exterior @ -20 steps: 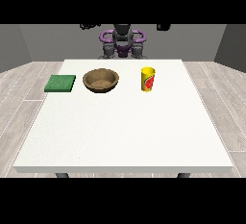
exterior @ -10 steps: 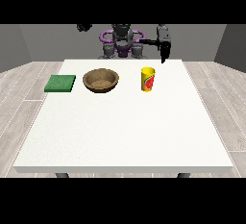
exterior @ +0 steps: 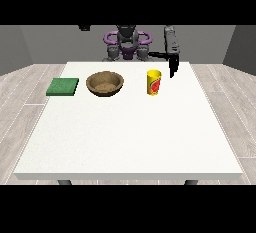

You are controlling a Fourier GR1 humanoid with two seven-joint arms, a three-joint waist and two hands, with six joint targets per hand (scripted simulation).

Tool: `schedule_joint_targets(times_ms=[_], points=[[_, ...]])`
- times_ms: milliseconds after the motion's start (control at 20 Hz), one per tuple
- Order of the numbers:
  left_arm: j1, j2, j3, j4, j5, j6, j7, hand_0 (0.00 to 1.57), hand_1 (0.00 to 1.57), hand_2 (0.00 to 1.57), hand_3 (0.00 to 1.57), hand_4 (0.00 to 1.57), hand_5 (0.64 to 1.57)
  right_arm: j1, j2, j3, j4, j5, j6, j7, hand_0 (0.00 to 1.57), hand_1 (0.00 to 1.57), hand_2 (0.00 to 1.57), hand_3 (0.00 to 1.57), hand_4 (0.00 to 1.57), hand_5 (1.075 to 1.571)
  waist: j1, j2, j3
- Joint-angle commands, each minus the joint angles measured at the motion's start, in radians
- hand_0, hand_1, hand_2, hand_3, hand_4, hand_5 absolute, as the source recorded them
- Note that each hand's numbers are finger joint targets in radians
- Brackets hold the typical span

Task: Pick the cup and pour the ball into the bowl, then pick the bowl and place it on the pad

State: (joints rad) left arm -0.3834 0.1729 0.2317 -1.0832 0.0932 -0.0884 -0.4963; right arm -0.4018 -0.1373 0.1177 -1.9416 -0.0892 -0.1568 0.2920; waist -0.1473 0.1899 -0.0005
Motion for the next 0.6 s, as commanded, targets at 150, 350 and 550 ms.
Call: schedule_joint_targets(times_ms=[150,350,550], points=[[-0.013,-0.010,0.010,0.148,-0.013,0.004,-0.134,0.00,0.00,0.00,0.00,0.00,1.432,0.048,-0.075,-0.153,0.008,-0.124,0.121,-0.056,0.00,0.00,0.00,0.00,0.00,1.567,-0.016,0.015,0.0006],[-0.083,0.037,0.075,0.319,0.001,0.017,-0.202,0.00,0.00,0.00,0.00,0.00,1.418,0.070,-0.058,-0.101,-0.116,-0.111,0.108,0.030,0.00,0.00,0.00,0.00,0.00,1.568,-0.081,0.023,-0.0001],[-0.129,0.042,0.090,0.405,-0.001,0.033,-0.277,0.00,0.00,0.00,0.00,0.00,1.429,0.094,-0.059,-0.115,-0.164,-0.142,0.129,0.035,0.00,0.00,0.00,0.00,0.00,1.567,-0.107,0.059,-0.0003]])
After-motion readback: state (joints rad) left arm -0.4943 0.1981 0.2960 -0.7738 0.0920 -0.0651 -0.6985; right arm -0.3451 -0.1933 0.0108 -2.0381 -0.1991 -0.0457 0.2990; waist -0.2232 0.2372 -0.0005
